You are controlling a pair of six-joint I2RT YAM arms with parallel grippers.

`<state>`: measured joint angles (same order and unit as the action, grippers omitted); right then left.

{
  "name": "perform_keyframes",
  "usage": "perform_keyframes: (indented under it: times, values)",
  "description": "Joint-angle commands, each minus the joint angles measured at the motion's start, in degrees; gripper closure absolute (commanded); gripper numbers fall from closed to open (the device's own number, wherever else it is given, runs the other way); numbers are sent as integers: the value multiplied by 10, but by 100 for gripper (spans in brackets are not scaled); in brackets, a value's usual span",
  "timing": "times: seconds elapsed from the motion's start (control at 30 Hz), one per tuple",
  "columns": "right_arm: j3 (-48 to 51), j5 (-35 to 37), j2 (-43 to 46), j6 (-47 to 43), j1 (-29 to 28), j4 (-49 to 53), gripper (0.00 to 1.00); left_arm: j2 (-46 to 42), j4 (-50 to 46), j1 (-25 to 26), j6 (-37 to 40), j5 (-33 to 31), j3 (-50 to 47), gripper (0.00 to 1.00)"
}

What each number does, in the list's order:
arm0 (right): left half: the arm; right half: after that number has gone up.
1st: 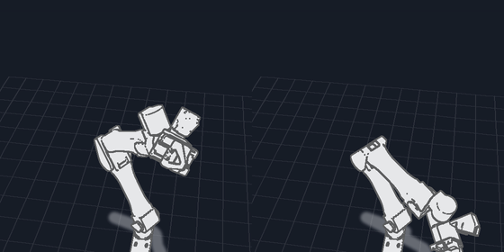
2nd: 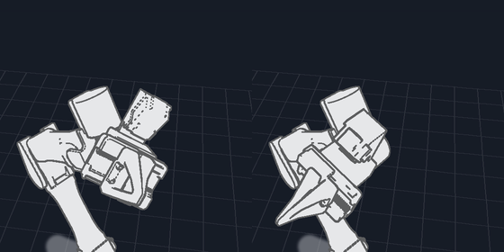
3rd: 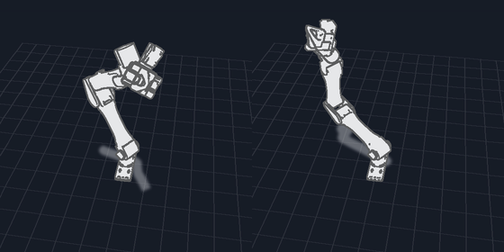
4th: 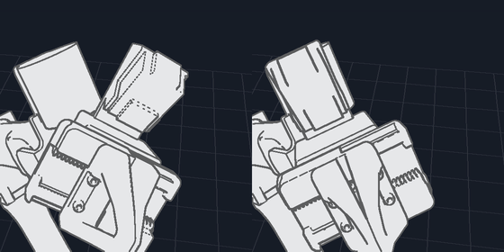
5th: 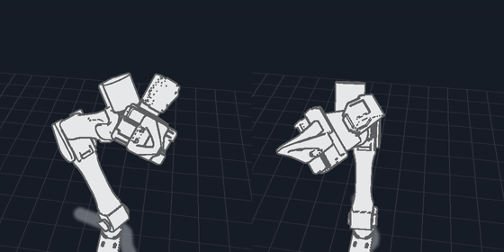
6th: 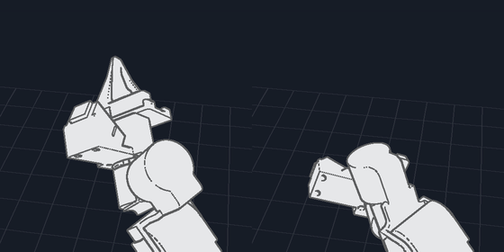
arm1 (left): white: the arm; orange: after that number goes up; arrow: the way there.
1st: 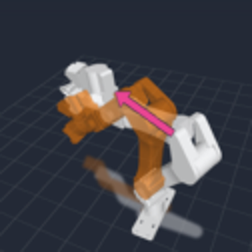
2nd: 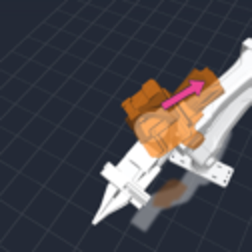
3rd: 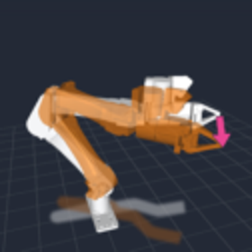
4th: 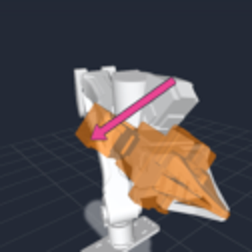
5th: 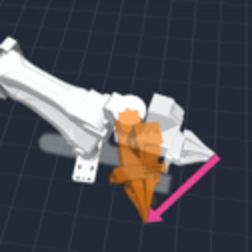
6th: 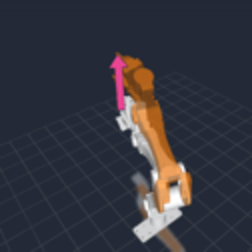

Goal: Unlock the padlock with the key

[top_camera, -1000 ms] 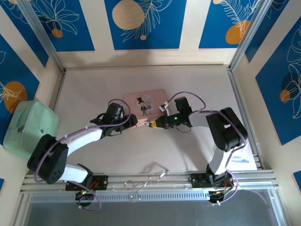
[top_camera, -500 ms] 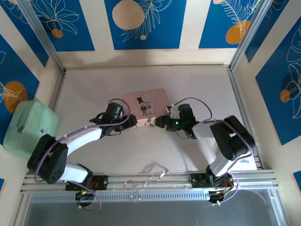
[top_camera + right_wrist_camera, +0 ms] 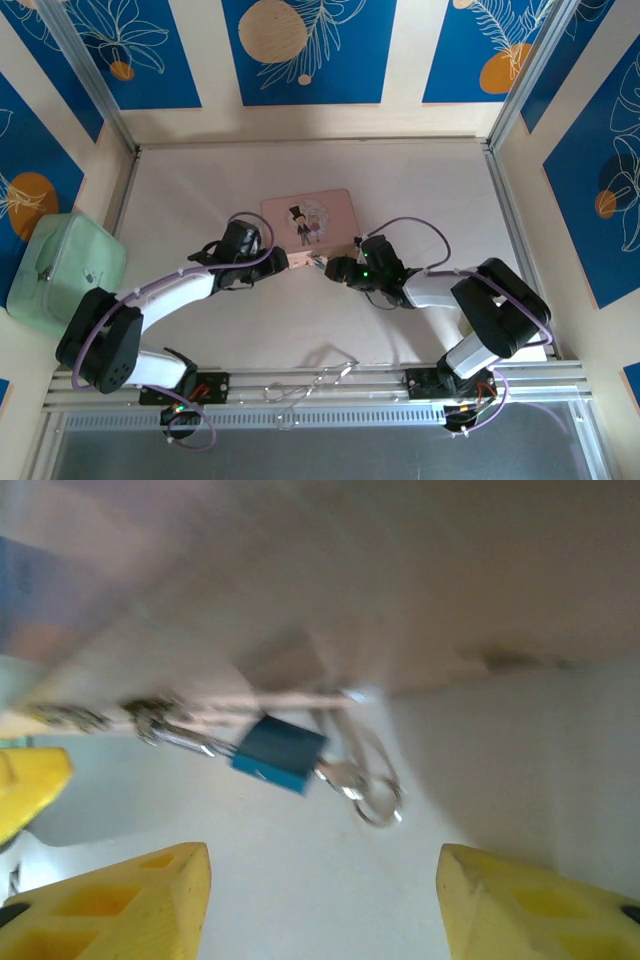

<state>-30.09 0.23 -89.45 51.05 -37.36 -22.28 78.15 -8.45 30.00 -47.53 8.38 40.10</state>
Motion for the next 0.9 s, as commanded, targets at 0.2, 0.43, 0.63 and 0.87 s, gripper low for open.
perform_keyframes:
  times: [0.2,0.43,0.63,0.87]
  values:
    - [-96,108,-37,-22,-67,186,40,-17,-17,-9,3,5,-6,37]
    - [-119,214,-2,40,-123,272,42,-18,-17,-9,0,3,-7,37]
    - [-122,183,-26,-8,-114,204,54,-17,-18,-9,1,2,-2,38]
    - [-149,191,-57,-53,-114,159,44,-18,-17,-9,4,9,-3,38]
